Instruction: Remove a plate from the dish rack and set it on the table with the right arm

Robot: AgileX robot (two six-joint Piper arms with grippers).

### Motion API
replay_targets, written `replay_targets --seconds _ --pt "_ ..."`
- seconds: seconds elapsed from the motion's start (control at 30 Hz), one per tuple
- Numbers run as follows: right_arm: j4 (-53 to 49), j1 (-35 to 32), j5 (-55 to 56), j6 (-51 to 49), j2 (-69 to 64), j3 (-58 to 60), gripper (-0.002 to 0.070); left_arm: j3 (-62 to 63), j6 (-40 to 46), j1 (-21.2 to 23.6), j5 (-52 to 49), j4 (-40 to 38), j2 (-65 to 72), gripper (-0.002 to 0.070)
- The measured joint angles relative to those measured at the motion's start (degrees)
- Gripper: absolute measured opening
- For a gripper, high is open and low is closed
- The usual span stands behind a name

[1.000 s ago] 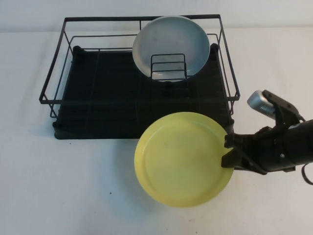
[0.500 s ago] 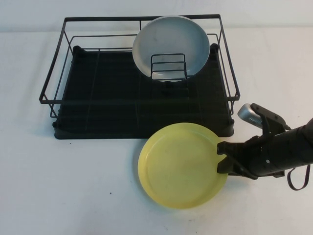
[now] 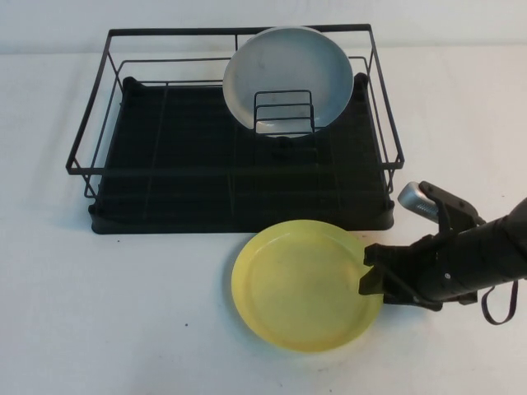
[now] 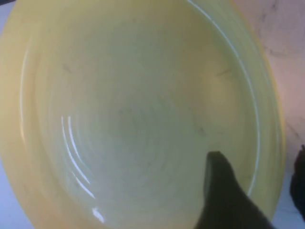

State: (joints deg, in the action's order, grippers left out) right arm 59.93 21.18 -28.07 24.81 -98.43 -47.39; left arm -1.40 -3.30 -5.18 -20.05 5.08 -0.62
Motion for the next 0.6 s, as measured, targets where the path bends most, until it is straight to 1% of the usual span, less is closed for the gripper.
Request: replay_targets --seconds 0.13,0.23,0.33,0.43,0.47,0.53,0.6 --pt "-0.49 0.00 -0.26 0.00 0.00 -0.39 0.0343 0.00 0.00 0.00 0.00 0.00 0.00 -0.0004" --pt "-2.98 0.00 -1.35 -0.94 0.24 -2.06 0.0360 0.00 0.00 0.00 0.00 0.00 0.00 -0.0004" --pt "-7.69 0.00 -2.94 -3.87 2.45 -3.96 0.0358 0.00 0.00 0.00 0.00 0.00 0.00 -0.0004" --pt "-15.62 0.00 -5.20 -8.36 6.12 -5.92 0.0323 0.00 0.00 0.00 0.00 0.00 0.00 -0.0004" --pt "-18.66 0.00 -5.82 -9.99 7.70 -6.41 0.0300 0.00 0.00 0.00 0.00 0.00 0.00 -0.0004" --pt "-23.90 0.00 -6.94 -12.01 11.13 -6.82 0.0233 0.00 0.00 0.00 0.00 0.00 0.00 -0.0004" --pt "-27.74 0.00 -8.64 -13.01 15.06 -6.87 0.0141 0.00 0.00 0.00 0.00 0.00 0.00 -0.0004"
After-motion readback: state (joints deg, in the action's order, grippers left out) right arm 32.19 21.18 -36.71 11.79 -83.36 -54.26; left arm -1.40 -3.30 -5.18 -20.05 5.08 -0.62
